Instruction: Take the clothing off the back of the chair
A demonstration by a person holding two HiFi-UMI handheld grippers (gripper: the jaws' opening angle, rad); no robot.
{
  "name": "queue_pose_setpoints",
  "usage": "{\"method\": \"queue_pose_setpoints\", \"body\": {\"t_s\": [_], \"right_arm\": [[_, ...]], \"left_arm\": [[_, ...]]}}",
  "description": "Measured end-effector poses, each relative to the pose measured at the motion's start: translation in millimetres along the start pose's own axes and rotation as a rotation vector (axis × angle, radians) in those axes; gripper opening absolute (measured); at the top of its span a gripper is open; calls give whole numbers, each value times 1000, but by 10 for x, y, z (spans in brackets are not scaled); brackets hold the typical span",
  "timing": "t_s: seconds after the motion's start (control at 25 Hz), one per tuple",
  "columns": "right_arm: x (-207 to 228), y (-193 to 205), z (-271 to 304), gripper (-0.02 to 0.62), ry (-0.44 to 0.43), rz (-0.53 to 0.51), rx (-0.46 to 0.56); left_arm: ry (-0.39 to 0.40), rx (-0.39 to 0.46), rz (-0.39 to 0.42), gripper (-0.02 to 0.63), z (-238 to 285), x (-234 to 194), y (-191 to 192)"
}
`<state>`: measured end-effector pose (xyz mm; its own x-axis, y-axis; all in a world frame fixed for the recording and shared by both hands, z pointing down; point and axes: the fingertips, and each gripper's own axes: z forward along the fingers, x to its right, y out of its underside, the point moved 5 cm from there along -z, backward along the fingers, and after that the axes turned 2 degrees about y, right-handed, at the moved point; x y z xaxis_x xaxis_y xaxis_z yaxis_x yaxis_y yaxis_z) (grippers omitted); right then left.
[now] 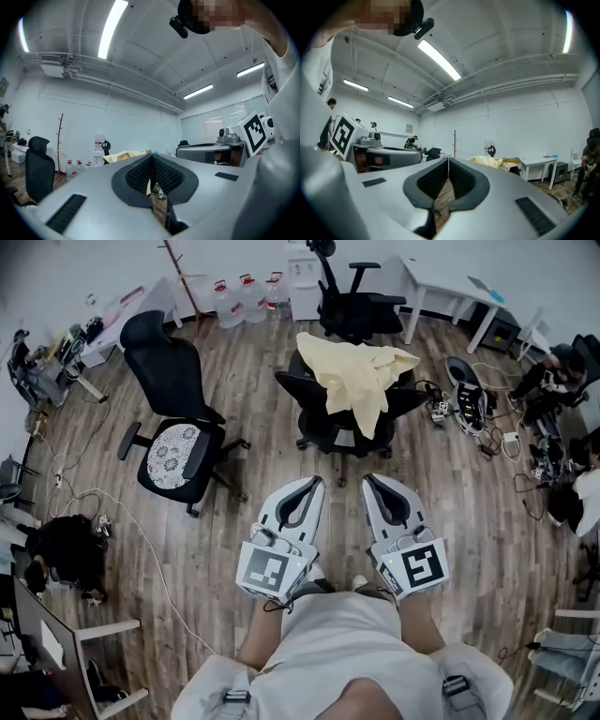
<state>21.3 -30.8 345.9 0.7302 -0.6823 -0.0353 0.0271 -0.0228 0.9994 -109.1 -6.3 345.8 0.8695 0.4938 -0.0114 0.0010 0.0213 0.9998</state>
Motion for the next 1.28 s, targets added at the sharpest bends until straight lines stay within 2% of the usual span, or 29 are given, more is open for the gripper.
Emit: {"method": "queue_pose_setpoints", "body": {"t_s": [0.28, 0.64, 1.28], "right_arm": [[-103, -6, 86, 21, 64, -2, -17], [-54, 37, 218, 21, 99, -9, -36], [388, 114, 549, 21, 44, 13, -29]], "left_arm": [[70, -10, -8, 18, 11, -176, 11], [89, -8, -21, 18, 131, -356, 56], [43, -36, -15, 18, 622, -465, 117]]}}
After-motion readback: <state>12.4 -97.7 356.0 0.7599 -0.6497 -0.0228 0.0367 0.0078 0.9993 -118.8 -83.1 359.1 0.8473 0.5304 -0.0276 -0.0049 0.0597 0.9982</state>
